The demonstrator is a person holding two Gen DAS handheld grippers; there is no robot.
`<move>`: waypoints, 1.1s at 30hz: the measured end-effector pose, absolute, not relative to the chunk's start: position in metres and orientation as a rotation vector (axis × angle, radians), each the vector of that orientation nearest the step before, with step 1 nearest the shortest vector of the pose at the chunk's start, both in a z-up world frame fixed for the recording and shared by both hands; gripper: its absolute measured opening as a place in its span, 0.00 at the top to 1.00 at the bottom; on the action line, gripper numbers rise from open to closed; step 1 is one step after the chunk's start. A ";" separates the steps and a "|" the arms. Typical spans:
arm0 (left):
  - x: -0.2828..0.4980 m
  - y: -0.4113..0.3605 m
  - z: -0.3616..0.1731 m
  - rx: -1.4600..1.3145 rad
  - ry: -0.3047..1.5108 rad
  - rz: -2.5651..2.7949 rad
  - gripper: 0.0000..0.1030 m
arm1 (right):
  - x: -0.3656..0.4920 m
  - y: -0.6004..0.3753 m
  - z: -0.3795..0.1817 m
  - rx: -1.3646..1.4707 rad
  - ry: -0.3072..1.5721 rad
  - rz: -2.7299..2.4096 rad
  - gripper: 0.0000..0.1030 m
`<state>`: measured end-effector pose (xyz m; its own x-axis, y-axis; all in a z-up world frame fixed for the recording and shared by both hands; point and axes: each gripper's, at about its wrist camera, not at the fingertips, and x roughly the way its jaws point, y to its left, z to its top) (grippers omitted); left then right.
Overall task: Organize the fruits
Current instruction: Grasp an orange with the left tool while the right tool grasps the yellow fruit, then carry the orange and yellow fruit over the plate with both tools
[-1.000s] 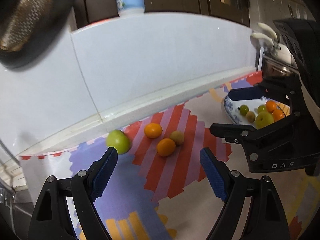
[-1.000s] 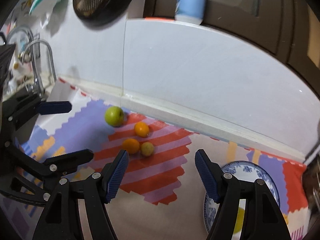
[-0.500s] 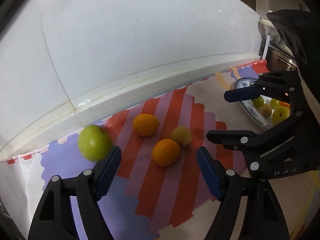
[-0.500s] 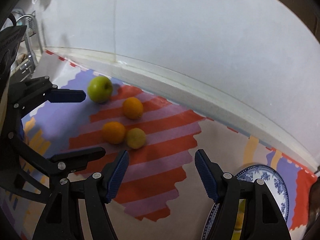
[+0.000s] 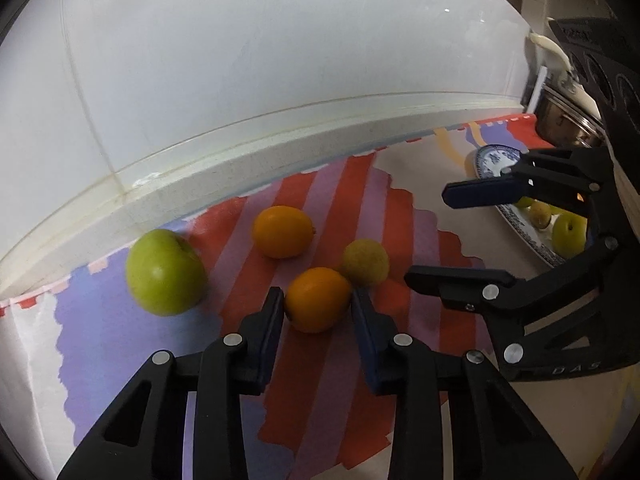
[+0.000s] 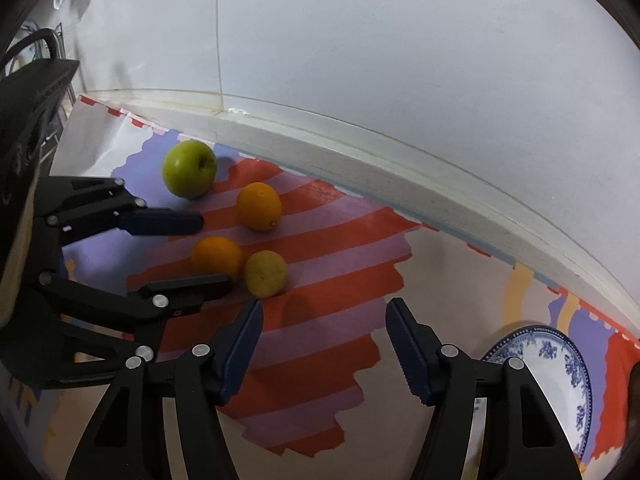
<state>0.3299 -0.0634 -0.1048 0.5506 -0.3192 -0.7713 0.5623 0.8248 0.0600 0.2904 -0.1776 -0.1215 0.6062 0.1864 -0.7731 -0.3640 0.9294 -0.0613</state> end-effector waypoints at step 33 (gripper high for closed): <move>0.302 -0.029 -0.055 0.207 0.766 -0.394 0.67 | 0.283 -0.156 -0.114 -0.080 0.837 0.349 0.72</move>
